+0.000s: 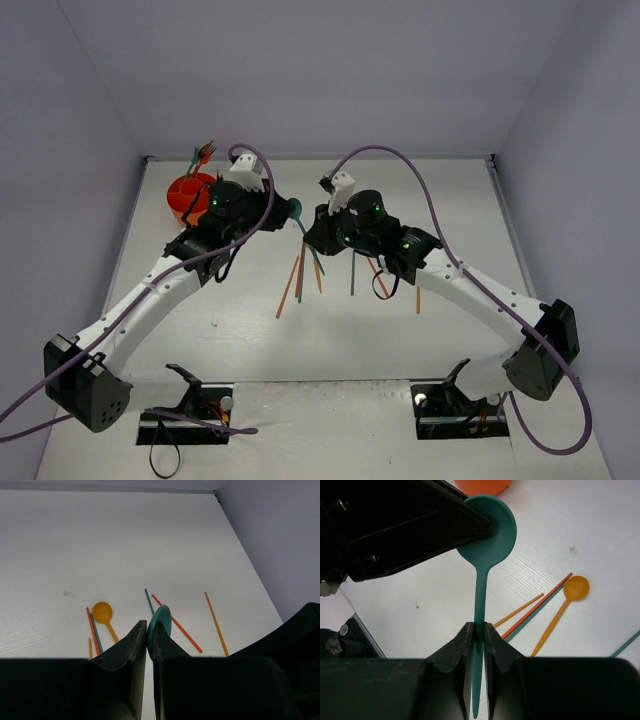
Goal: Sort the eating utensils into containers
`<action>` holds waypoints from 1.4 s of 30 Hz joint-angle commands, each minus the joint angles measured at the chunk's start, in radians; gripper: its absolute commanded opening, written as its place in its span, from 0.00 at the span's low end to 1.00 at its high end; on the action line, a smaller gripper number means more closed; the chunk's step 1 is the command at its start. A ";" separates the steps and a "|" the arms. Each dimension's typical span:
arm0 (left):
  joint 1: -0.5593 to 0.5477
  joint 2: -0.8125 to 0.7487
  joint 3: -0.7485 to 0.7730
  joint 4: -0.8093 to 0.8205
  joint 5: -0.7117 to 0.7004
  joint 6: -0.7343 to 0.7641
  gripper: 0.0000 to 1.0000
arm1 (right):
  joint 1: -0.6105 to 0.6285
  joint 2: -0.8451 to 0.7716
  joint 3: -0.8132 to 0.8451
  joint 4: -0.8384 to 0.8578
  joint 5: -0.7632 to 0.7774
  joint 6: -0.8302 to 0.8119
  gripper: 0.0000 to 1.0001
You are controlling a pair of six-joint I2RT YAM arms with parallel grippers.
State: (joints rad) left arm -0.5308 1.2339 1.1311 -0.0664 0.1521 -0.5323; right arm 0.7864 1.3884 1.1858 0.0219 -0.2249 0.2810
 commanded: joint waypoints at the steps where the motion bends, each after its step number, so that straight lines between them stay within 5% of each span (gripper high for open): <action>1: -0.003 -0.045 0.006 0.096 -0.054 0.021 0.00 | 0.007 -0.014 0.011 0.078 -0.022 -0.010 0.31; 7: 0.000 -0.060 0.101 -0.094 -0.264 0.225 0.00 | 0.006 -0.025 -0.019 0.077 0.001 -0.009 0.64; 15: 0.084 -0.035 0.204 -0.128 -0.555 0.623 0.00 | -0.017 -0.084 -0.083 0.072 0.065 -0.008 0.84; 26: 0.309 0.177 0.271 0.158 -0.581 0.932 0.00 | -0.123 -0.169 -0.164 0.055 0.027 -0.013 0.87; 42: 0.375 0.503 0.386 0.347 -0.526 1.085 0.00 | -0.178 -0.185 -0.170 0.017 0.021 -0.052 0.88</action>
State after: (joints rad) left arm -0.1666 1.7423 1.4653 0.1373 -0.3923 0.5062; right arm 0.6199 1.2358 1.0058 0.0122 -0.1917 0.2537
